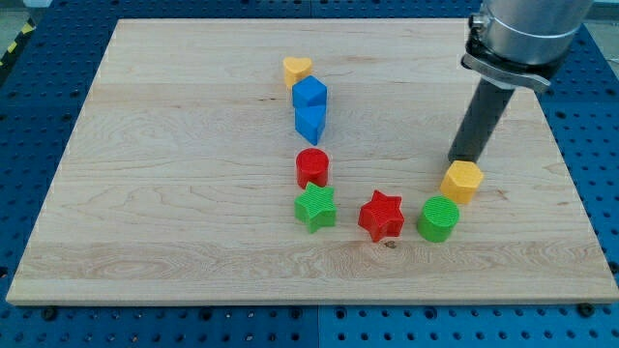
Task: Move the yellow hexagon slightly right
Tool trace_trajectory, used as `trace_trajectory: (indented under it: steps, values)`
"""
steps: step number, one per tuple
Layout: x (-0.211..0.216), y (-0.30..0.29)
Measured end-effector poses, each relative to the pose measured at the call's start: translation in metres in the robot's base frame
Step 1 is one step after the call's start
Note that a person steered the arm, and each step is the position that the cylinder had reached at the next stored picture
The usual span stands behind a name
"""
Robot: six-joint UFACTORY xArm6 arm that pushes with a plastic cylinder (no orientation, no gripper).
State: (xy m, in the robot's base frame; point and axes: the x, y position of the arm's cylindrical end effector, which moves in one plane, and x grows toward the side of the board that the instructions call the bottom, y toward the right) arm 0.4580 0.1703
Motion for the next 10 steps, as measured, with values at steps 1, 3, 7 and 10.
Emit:
trace_trajectory:
  steps: [1,3,7,10]
  values:
    - [-0.004,-0.002]
    - [0.034,-0.014]
    - [0.051,-0.048]
    - [0.051,-0.027]
